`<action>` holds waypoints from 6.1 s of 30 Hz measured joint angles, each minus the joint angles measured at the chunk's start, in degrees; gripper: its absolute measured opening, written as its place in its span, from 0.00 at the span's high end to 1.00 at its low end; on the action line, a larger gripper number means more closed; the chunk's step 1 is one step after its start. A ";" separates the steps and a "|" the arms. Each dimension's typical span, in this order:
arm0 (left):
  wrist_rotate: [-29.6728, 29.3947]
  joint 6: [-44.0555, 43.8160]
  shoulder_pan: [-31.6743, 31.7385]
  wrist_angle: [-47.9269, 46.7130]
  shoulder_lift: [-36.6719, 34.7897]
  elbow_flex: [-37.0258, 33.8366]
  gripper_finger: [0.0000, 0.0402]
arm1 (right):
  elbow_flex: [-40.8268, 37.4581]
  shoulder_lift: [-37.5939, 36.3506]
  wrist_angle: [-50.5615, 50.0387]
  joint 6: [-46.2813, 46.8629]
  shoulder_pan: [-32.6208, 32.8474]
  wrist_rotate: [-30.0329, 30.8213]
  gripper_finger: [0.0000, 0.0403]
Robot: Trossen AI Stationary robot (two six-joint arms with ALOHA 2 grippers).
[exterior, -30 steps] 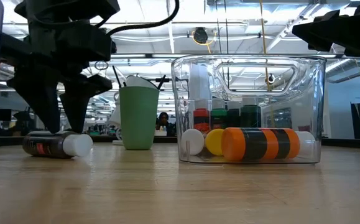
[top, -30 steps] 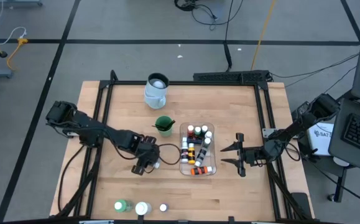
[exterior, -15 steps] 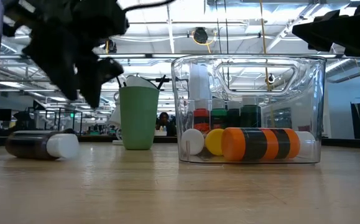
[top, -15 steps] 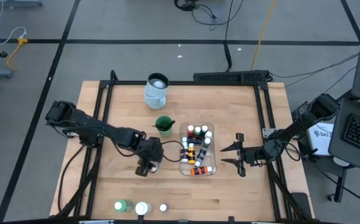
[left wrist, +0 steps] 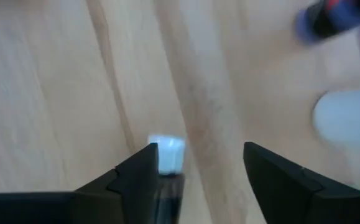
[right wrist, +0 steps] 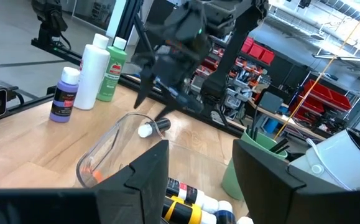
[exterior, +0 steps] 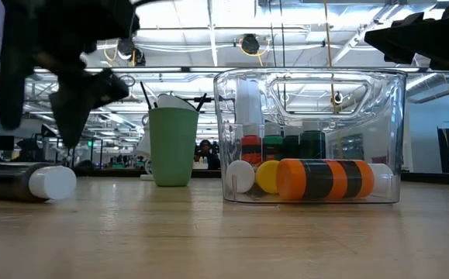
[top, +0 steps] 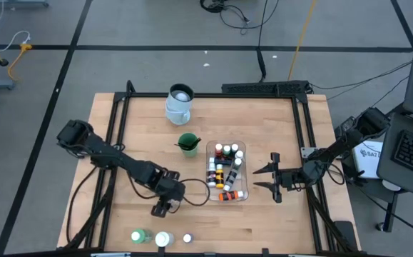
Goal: Pick & Place Paint Supplies
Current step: Put the small brown paint bottle into the transparent bin, then put the small blue paint bottle into the transparent bin
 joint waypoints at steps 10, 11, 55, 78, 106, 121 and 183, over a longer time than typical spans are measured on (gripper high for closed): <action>-1.30 2.56 3.47 -2.32 6.74 0.00 0.24 | 0.01 0.01 0.09 -0.04 0.01 0.00 0.58; -1.30 2.71 3.96 -2.59 7.07 0.00 0.24 | 0.00 0.00 0.03 -0.04 0.00 0.00 0.58; -13.18 24.60 8.48 37.86 2.35 17.07 0.69 | 0.01 0.02 -1.36 -0.13 0.11 -0.02 0.58; -19.69 23.71 14.03 81.63 25.77 10.09 0.69 | 0.01 0.02 -2.03 -0.44 0.11 -0.02 0.58; -22.07 11.98 16.19 99.69 26.68 -3.80 0.69 | 0.01 0.02 -1.95 -0.46 0.07 -0.02 0.58; -20.87 7.72 17.54 91.18 26.63 0.10 0.48 | 0.01 0.02 -1.99 -0.46 0.07 0.00 0.58; -2.89 -4.65 -12.73 6.12 11.27 21.86 0.25 | -0.01 0.00 -2.84 1.61 0.07 0.00 0.58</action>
